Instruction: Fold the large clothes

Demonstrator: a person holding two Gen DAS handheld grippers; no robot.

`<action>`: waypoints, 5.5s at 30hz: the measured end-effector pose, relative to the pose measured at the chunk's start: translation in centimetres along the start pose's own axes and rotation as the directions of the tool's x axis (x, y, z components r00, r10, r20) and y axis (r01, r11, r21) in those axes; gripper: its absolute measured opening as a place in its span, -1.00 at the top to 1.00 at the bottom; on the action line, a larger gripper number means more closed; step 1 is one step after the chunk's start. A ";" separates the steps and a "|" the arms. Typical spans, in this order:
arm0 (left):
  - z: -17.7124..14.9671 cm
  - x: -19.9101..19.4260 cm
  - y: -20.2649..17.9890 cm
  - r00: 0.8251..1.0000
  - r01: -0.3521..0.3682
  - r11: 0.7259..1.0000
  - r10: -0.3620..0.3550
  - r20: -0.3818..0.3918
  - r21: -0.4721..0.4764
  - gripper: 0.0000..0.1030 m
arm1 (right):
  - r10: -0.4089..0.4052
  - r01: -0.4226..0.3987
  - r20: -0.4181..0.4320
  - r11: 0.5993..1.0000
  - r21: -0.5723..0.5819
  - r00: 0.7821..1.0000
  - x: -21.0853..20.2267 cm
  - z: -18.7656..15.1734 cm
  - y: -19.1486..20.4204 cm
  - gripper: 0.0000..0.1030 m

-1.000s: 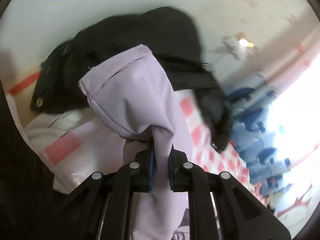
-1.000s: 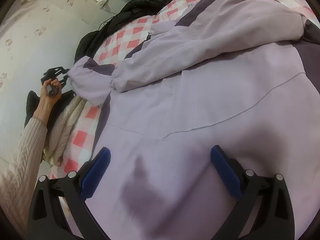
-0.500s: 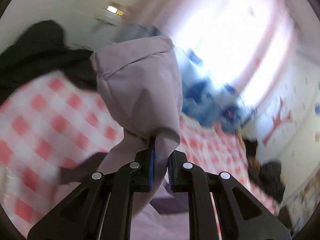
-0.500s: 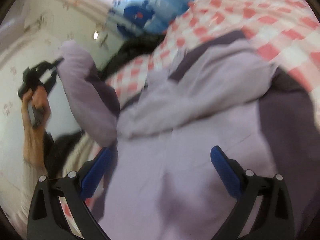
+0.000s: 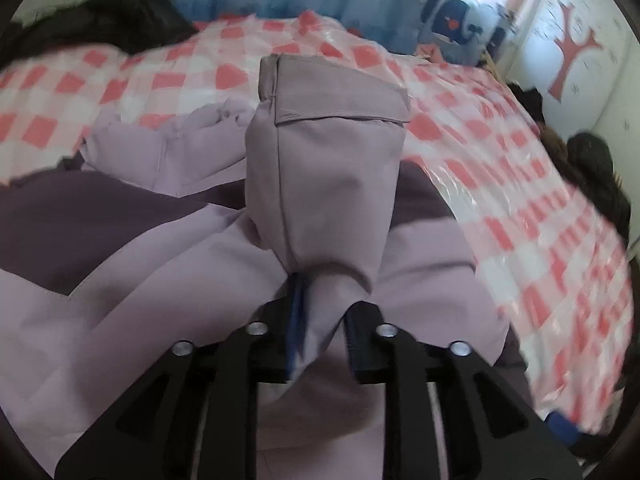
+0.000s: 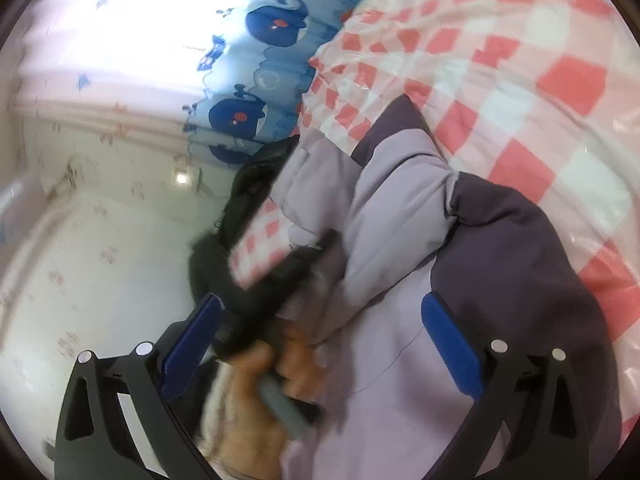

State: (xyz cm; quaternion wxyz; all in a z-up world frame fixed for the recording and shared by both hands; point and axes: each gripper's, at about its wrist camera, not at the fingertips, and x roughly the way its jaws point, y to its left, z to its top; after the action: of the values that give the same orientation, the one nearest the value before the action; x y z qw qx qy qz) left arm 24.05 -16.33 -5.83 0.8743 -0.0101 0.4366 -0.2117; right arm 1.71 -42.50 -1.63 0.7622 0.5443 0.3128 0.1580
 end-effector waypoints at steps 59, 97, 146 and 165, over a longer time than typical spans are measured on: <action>-18.9 -31.5 20.9 0.979 -0.191 0.934 0.202 0.005 -0.303 -0.78 | -0.365 0.256 -0.333 0.909 -0.330 0.869 -11.6 -1.1 -0.8 -0.75; -33.8 -38.5 22.1 0.960 0.177 0.769 -0.273 -0.065 -0.615 0.82 | -0.083 -0.014 -0.419 0.975 -0.222 0.904 -18.2 -11.6 -1.0 0.53; -46.8 -48.5 14.7 0.874 0.419 0.806 -0.483 -0.054 -0.418 0.58 | 0.006 -0.222 -0.647 0.942 -0.252 0.762 -30.7 -22.0 -1.7 0.26; -47.1 -49.8 14.9 0.889 0.441 0.751 -0.439 0.128 -0.491 0.77 | 0.241 -0.396 -0.562 0.902 -0.171 0.791 -32.8 -23.0 -2.3 0.29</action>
State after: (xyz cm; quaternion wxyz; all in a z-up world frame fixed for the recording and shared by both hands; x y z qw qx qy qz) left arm -33.08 24.00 -0.17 0.7665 -0.3425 0.4601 -0.2890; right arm -38.22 -45.55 1.37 0.6773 0.4115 0.3871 0.4713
